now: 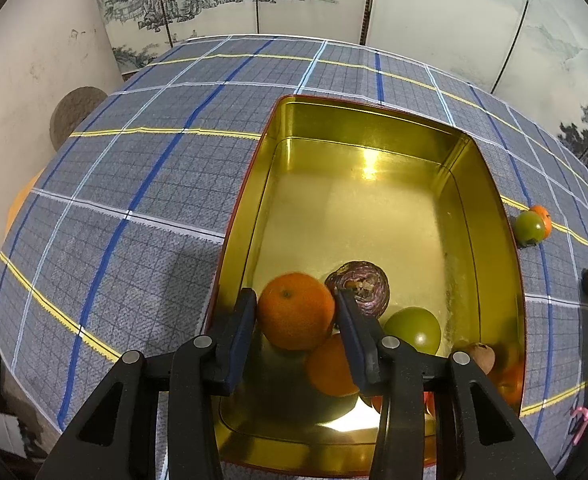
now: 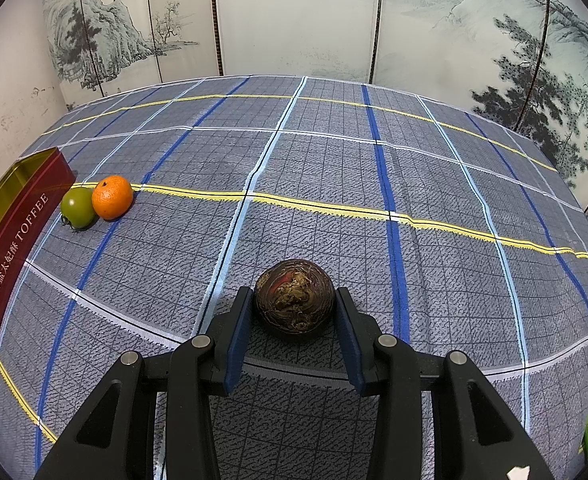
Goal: Organize fruits
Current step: 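Lower the tangerine into the gold tin and open the left gripper, then carry the dark brown round fruit into the gold tin and open the right gripper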
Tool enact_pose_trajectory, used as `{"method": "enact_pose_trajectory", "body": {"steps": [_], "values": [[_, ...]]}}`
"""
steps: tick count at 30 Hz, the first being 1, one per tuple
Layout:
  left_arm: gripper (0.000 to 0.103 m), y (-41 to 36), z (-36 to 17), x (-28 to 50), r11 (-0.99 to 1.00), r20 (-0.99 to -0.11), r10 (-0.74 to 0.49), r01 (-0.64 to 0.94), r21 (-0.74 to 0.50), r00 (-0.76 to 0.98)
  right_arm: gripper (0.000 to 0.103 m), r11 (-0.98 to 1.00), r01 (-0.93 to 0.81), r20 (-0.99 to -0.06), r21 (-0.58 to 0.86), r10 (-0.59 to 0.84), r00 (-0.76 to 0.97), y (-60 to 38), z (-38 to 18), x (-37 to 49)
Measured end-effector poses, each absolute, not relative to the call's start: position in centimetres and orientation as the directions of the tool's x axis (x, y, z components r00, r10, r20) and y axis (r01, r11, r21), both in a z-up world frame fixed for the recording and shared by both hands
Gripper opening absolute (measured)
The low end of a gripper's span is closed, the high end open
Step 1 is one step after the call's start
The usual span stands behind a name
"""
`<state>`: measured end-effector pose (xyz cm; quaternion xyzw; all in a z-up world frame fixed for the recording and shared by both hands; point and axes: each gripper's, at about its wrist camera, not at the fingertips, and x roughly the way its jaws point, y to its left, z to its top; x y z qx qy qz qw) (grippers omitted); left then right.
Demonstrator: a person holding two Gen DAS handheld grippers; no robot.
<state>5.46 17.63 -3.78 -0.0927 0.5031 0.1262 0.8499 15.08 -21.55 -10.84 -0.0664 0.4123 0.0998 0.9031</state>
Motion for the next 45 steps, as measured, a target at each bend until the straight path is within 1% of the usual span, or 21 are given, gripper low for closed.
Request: {"method": "enact_pose_trajectory", "body": {"steps": [12,21,26,35,42,45], "values": [[0.048,17.1,-2.7,5.1,0.954,-0.86,0.141,-0.298,-0.014,0.491,0.038,0.971,-0.235,-0.758,-0.039,0.125,0.64,-21.5,-10.8,15.1],[0.052,16.2,-1.7,3.8,0.955,-0.828,0.182,-0.296,0.02,0.53,0.038,0.971,-0.235,-0.758,-0.038,0.125,0.64,-21.5,-10.8,15.1],[0.055,15.8,-1.3,2.7,0.956,-0.817,0.166,-0.294,-0.004,0.553,0.038,0.971,-0.235,-0.758,-0.039,0.124,0.641,-21.5,-10.8,15.0],[0.06,14.7,-0.3,0.3,0.957,-0.783,0.182,-0.289,0.003,0.595,0.037,0.975,-0.218,-0.758,-0.036,0.116,0.642,-21.7,-10.9,15.1],[0.062,14.5,-0.2,-0.3,0.957,-0.776,0.185,-0.288,0.004,0.602,0.037,0.978,-0.208,-0.758,-0.028,0.115,0.642,-21.4,-10.5,14.9],[0.062,14.4,-0.3,-0.4,0.956,-0.777,0.187,-0.292,0.003,0.601,0.037,0.975,-0.222,-0.754,-0.014,0.135,0.643,-20.7,-9.9,14.6]]}}
